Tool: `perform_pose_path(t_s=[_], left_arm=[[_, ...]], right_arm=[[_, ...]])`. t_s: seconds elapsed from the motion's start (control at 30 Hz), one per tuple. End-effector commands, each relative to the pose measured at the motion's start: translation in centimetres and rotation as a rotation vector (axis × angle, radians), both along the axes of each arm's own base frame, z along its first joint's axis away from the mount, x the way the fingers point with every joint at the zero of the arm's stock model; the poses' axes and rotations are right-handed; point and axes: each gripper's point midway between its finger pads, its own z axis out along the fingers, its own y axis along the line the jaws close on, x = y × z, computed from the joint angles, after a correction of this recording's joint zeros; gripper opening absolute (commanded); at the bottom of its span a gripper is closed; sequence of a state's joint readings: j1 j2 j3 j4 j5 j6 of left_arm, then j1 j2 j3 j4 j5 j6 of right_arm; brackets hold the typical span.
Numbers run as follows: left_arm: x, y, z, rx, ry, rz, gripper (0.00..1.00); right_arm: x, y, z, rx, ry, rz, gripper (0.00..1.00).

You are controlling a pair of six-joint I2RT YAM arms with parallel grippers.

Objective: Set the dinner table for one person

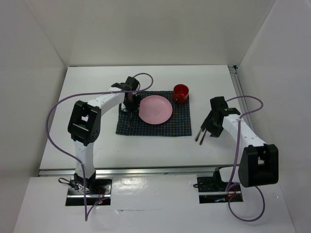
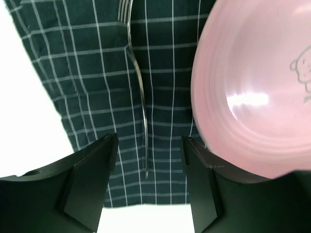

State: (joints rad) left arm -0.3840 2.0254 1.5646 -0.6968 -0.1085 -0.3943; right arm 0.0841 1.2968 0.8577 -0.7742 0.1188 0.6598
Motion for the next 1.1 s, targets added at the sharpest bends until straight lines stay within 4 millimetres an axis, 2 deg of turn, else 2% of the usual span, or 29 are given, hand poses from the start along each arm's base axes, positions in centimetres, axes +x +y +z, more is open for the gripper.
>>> perform_pose_path(t_s=[0.0,0.03,0.1,0.23,0.33,0.37,0.47,0.53,0.57,0.63,0.73,0.8,0.87,0.9,0.97,1.0,1.07], left_arm=[[0.4,0.2,5.1,0.0,-0.093,-0.001,0.71],[0.4,0.1,6.6,-0.015,-0.121,0.008,0.71],[-0.1,0.5,8.0,-0.013,-0.139,0.022,0.71],[-0.9,1.1,12.6,-0.043,-0.231,0.028,0.71],[-1.7,1.2,14.4,-0.068,-0.256,0.033,0.71],[-1.7,1.0,15.3,-0.085,-0.275,0.029,0.71],[-2.5,1.1,17.3,-0.113,-0.306,0.035,0.71],[-2.5,1.1,19.3,-0.134,-0.355,0.035,0.71],[-2.5,1.1,19.5,-0.134,-0.355,0.035,0.71],[-2.6,1.1,21.3,-0.153,-0.399,0.035,0.71],[-2.8,1.0,22.0,-0.165,-0.406,0.03,0.71],[-2.7,1.0,22.3,-0.168,-0.414,0.031,0.7],[-2.9,1.1,22.2,-0.165,-0.406,0.03,0.7],[-2.8,1.0,22.5,-0.168,-0.414,0.031,0.7],[-2.9,0.9,22.5,-0.175,-0.411,0.026,0.7],[-3.1,0.8,22.9,-0.187,-0.418,0.021,0.7],[-3.4,0.5,23.3,-0.216,-0.417,0.032,0.7]], right_arm=[[0.6,-0.9,-1.4,-0.031,0.001,-0.033,0.55],[0.8,-0.8,-1.6,-0.022,-0.002,-0.03,0.55],[1.1,-0.6,-2.4,-0.014,0.008,-0.026,0.54],[1.5,-0.4,-4.1,-0.009,0.021,-0.014,0.48],[1.6,-0.2,-4.4,0.003,0.025,-0.01,0.47],[2.2,-0.1,-4.3,0.004,0.012,-0.01,0.47],[1.9,-0.1,-5.3,0.008,0.05,-0.027,0.44],[2.1,0.0,-5.5,0.011,0.049,-0.037,0.42],[2.0,-0.2,-5.8,0.004,0.062,-0.052,0.42],[2.2,-0.2,-6.1,0.004,0.062,-0.052,0.4],[1.8,-0.2,-7.1,0.002,0.083,-0.052,0.38],[1.5,-0.4,-7.4,-0.009,0.099,-0.068,0.25],[1.5,-1.1,-6.8,-0.042,0.085,-0.088,0.15],[1.8,-1.3,-5.7,-0.053,0.055,-0.094,0.09],[2.8,-2.0,-3.9,-0.088,-0.004,-0.088,0.08],[3.6,-2.0,-2.2,-0.088,-0.051,-0.079,0.06],[4.4,-1.8,-0.5,-0.096,-0.091,-0.041,0.04]])
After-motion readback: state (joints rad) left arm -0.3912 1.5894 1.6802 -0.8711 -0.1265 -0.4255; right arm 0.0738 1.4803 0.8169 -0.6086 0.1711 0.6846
